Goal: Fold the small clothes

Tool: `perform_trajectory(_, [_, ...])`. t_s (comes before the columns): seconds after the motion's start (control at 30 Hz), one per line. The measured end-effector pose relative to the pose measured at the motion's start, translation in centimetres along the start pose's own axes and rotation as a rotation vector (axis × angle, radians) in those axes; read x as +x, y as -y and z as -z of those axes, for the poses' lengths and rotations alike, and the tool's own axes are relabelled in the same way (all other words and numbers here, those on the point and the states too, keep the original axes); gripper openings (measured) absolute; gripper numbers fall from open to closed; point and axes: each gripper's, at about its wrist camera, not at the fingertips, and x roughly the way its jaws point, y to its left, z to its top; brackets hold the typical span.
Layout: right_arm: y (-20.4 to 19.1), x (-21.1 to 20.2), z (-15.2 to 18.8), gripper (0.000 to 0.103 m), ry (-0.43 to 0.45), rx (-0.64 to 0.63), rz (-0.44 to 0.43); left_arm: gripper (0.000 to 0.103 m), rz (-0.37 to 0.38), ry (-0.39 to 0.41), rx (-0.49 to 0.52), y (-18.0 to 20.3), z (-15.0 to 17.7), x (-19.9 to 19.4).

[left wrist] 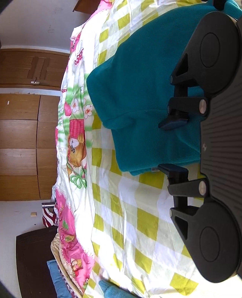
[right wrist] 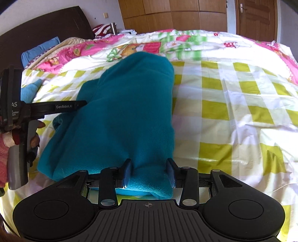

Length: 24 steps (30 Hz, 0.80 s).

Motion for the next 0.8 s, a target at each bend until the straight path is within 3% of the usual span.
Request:
perform_trajectory(0.07, [-0.1, -0.1, 0.5, 0.039, 0.036, 0.004, 0.018, 0.053, -0.006, 0.003, -0.019, -0.2, 0.8, -1.6])
perform_trajectory(0.17, [-0.8, 0.1, 2.2, 0.039, -0.014, -0.013, 0.071, 0.053, -0.041, -0.026, 0.006, 0.2, 3.2, -4.2])
perform_trajectory(0.27, [-1.5, -2.6, 3.6, 0.039, 0.051, -0.024, 0.08, 0.053, -0.047, -0.018, 0.033, 0.8, 4.9, -7.8])
perform_trajectory(0.43, [-3.2, -7.1, 7.4, 0.039, 0.099, 0.019, 0.124, 0.053, -0.042, -0.08, 0.049, 2.4, 8.3, -14.0])
perform_trajectory(0.6, [-5.1, -11.4, 10.6, 0.041, 0.139, 0.082, 0.112, 0.059, -0.019, -0.026, 0.047, 3.7, 10.9, -20.9])
perform_trajectory(0.8, [-6.6, -13.4, 12.7, 0.041, 0.167, 0.064, 0.114, 0.06, -0.035, -0.008, 0.085, 5.6, 12.5, -24.2])
